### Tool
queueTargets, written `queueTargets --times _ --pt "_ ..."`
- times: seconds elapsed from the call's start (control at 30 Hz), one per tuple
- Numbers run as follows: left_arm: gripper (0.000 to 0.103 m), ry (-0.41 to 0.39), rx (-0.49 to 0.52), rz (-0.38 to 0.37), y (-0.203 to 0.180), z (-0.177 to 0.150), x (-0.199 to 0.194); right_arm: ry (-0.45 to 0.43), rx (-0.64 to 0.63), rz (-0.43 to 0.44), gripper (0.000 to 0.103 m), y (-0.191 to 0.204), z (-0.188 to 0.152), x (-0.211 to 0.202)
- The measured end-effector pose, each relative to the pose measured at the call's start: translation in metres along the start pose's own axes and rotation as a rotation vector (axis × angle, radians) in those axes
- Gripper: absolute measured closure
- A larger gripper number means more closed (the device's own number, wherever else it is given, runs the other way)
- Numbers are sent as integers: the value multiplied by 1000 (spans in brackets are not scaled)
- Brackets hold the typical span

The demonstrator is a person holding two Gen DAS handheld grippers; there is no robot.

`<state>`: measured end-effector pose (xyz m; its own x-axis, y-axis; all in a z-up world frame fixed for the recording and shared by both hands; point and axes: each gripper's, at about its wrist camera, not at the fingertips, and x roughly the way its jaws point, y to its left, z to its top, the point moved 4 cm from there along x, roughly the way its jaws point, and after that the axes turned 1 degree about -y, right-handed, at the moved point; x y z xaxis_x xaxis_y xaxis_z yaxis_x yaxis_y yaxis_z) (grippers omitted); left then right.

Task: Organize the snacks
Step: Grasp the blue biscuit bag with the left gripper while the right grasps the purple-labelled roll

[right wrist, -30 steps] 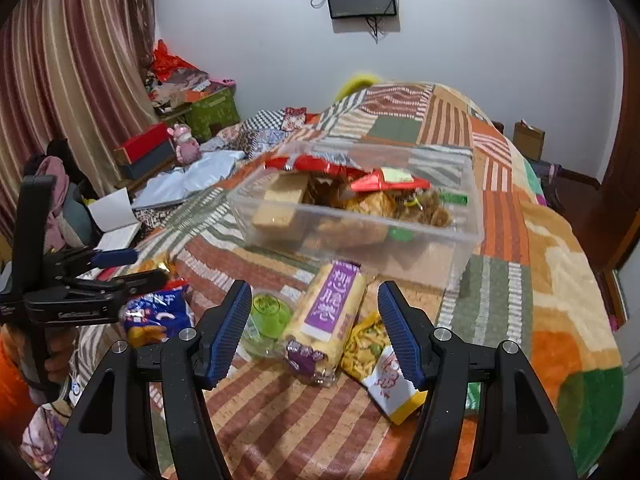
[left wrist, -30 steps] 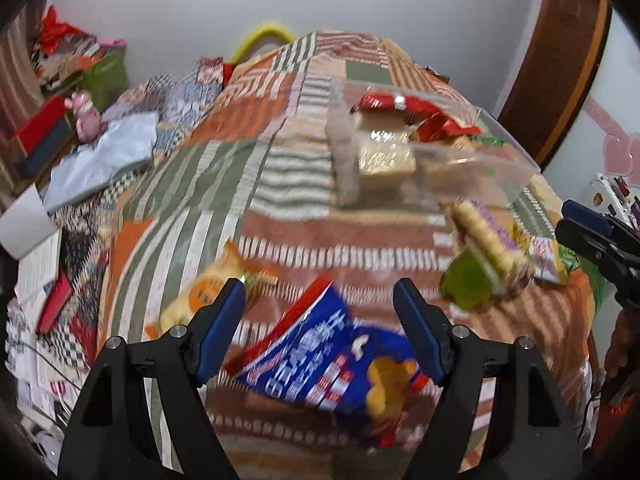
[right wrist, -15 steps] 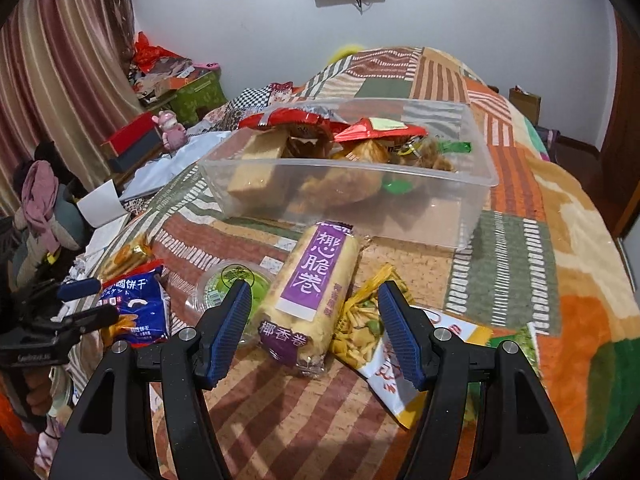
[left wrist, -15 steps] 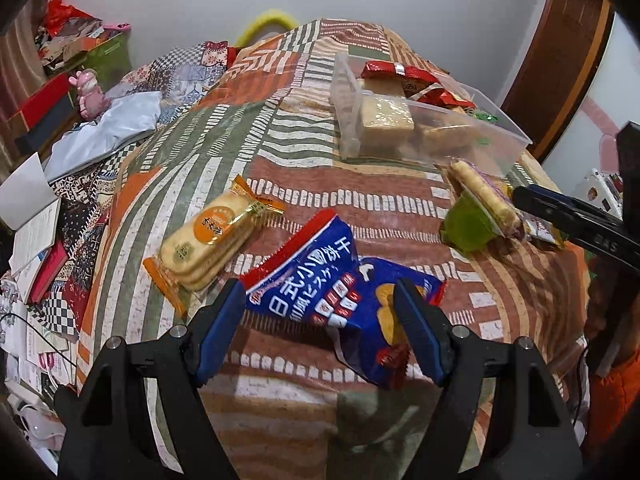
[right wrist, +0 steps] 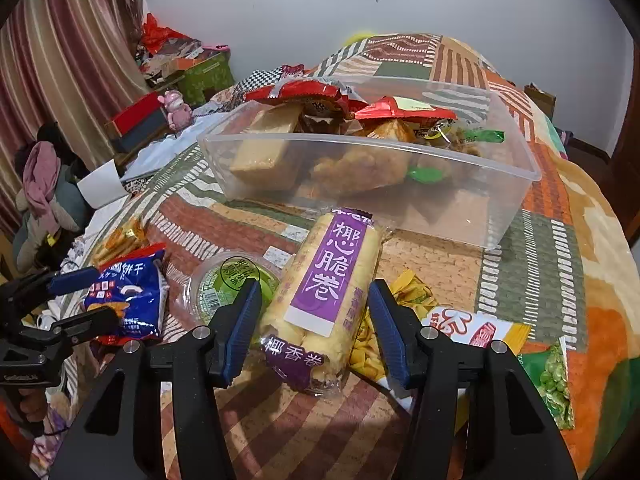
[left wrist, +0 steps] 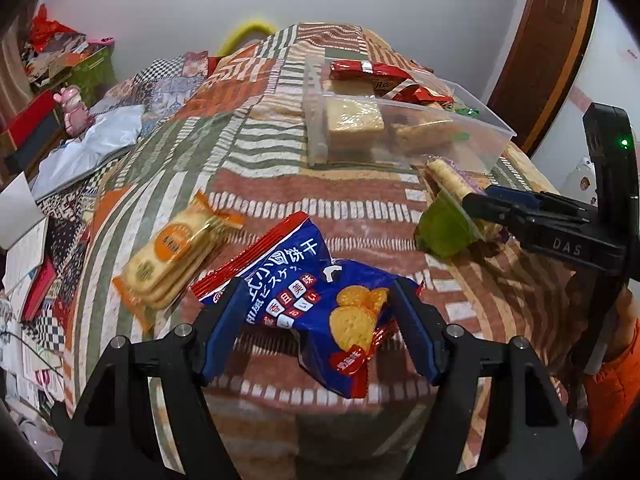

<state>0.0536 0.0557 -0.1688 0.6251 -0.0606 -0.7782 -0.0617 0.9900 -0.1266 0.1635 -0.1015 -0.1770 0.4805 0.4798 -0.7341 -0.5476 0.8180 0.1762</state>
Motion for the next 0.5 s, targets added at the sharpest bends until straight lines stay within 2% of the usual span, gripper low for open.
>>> queueTargets --times 0.27,0.5 --pt "31 -20 18 10 -9 20 23 21 1 3 51 -2 3 8" --pt "29 -5 -47 13 5 15 23 51 -36 -20 51 -1 3 18"
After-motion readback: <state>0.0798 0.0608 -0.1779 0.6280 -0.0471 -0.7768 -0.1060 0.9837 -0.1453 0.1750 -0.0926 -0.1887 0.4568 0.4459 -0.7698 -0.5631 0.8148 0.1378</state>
